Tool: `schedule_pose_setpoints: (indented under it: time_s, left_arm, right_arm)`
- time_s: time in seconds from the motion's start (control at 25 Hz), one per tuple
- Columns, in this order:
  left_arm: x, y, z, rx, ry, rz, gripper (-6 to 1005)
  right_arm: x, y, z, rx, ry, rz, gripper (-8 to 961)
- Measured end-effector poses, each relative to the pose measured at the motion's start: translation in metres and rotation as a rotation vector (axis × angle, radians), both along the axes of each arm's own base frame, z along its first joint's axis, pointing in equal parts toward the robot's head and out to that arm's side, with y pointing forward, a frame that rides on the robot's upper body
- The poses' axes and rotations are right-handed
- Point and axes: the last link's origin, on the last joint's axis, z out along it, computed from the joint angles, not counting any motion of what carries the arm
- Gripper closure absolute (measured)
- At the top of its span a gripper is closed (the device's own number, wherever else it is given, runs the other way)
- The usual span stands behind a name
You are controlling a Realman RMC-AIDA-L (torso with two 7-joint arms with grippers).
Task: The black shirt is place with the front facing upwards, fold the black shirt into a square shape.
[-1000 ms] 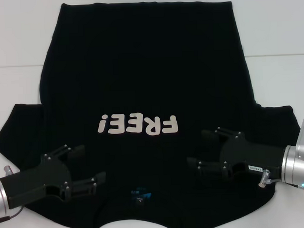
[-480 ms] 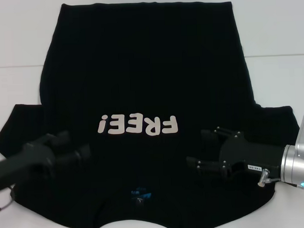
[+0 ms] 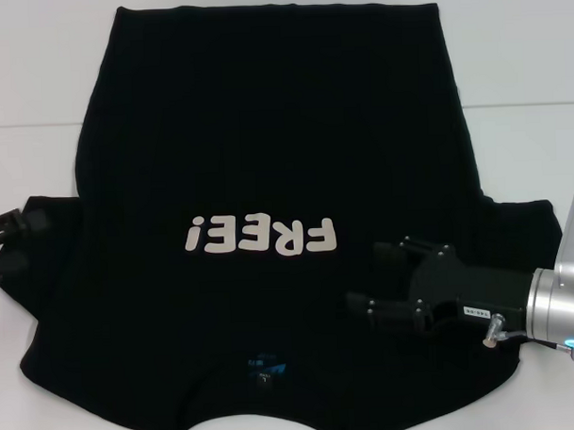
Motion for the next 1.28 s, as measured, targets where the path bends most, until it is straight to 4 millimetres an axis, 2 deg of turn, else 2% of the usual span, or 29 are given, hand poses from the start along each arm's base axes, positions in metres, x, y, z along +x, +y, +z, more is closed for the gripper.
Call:
schedule_pose_setpoints:
  time_s: [0.2, 0.4, 1.28]
  left_arm:
    - [-0.023, 0.009, 0.002, -0.02, 0.088, 0.175, 52]
    - [-0.036, 0.015, -0.003, 0.01, 0.141, 0.247, 52]
    - [-0.04, 0.025, -0.02, 0.008, 0.141, 0.289, 52]
  right_arm:
    - [-0.003, 0.0, -0.001, -0.009, 0.006, 0.01, 41]
    - [-0.004, -0.001, -0.002, -0.02, 0.009, 0.014, 41]
    - [-0.003, -0.002, -0.001, -0.029, 0.018, 0.0, 40]
